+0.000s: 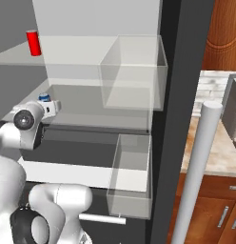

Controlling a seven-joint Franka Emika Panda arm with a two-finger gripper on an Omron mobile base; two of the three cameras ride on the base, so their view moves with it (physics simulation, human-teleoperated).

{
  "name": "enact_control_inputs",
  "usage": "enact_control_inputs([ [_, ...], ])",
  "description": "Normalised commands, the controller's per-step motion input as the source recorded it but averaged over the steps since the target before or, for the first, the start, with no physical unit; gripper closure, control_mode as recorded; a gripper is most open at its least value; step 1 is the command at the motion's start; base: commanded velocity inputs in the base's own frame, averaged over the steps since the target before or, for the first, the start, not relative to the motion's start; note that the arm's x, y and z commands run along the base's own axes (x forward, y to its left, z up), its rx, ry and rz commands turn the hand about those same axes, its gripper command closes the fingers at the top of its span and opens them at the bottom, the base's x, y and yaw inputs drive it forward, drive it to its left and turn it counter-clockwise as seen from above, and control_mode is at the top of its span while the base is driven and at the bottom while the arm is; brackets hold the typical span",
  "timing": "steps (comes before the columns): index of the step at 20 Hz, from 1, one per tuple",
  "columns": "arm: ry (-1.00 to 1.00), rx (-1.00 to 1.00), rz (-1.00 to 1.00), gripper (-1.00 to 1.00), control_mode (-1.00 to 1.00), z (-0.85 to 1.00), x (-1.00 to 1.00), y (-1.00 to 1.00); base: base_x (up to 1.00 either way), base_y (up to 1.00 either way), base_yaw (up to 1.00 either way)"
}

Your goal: Open the fridge, grab two sodas, and place both sodas inside the bowl with ice on the dining counter.

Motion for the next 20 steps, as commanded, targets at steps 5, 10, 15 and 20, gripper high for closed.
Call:
enact_control_inputs([
  [5, 0.00, 0.00, 0.00, -1.00, -1.00, -0.08, 0.37, 0.23, 0.00, 0.00, 0.00],
  [10, 0.01, 0.00, 0.00, -1.00, -1.00, -0.10, 0.35, 0.17, 0.00, 0.00, 0.00],
  [15, 0.00, 0.00, 0.00, -1.00, -1.00, -0.09, 0.33, 0.12, 0.00, 0.00, 0.00],
  [20, 0.00, 0.00, 0.00, -1.00, -1.00, -0.05, 0.25, 0.02, 0.00, 0.00, 0.00],
])
